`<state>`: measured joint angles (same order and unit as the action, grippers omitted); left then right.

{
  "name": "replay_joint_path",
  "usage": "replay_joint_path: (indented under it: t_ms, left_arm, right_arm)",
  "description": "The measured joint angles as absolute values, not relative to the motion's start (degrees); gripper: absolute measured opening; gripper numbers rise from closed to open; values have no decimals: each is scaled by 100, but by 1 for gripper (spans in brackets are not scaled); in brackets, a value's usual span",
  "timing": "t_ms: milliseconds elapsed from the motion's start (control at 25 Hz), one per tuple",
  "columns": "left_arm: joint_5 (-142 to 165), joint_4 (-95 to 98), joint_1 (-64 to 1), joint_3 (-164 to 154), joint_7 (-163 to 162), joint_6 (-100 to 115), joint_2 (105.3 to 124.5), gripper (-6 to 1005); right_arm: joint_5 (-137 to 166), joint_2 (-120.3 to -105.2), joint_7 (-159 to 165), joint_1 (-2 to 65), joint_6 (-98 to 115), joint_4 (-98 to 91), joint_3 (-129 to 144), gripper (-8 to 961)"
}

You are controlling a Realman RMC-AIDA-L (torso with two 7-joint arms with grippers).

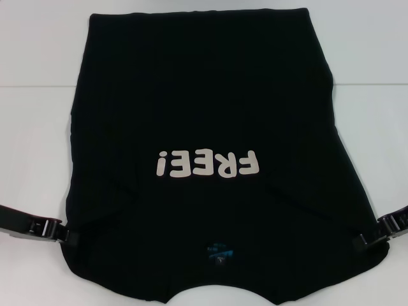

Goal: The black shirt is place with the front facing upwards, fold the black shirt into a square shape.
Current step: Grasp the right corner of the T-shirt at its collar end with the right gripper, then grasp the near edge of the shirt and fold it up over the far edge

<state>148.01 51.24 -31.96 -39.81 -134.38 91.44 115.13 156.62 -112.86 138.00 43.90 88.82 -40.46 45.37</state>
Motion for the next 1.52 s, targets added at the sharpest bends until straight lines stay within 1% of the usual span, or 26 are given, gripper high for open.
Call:
replay_joint_path:
  t_ms: [160, 320, 600, 800, 1200, 1280, 1520]
  left_arm:
    - [14801, 5124, -3237, -3981, -13438, 9161, 11508, 23]
    - [14801, 5124, -3246, -3981, -13436, 9162, 11502, 23]
    - [14801, 5033, -3287, -3981, -13430, 9142, 11460, 23]
    - [14801, 5018, -3291, -3954, -13430, 9141, 11455, 24]
    - [14787, 4994, -3318, -3919, -13421, 9203, 11418, 24]
    - [14694, 4876, -3343, -3917, -13377, 9277, 11361, 24]
    - [14240, 4426, -3390, -3860, -13221, 9523, 11087, 24]
  right_arm:
    - [15662, -11321, 13800, 4423, 8882, -4085, 4799, 678]
    - [15662, -11337, 13823, 4453, 8881, -4087, 4896, 509]
    - [15672, -11309, 13836, 4481, 8912, -4087, 4912, 217]
    - [15782, -11305, 13840, 4499, 8916, -4087, 4946, 80]
    - [15774, -11225, 13810, 4514, 8994, -4150, 4891, 56]
    - [15772, -11209, 13771, 4514, 9064, -4176, 4866, 45]
    - [15763, -11163, 13563, 4517, 9459, -4309, 4817, 32]
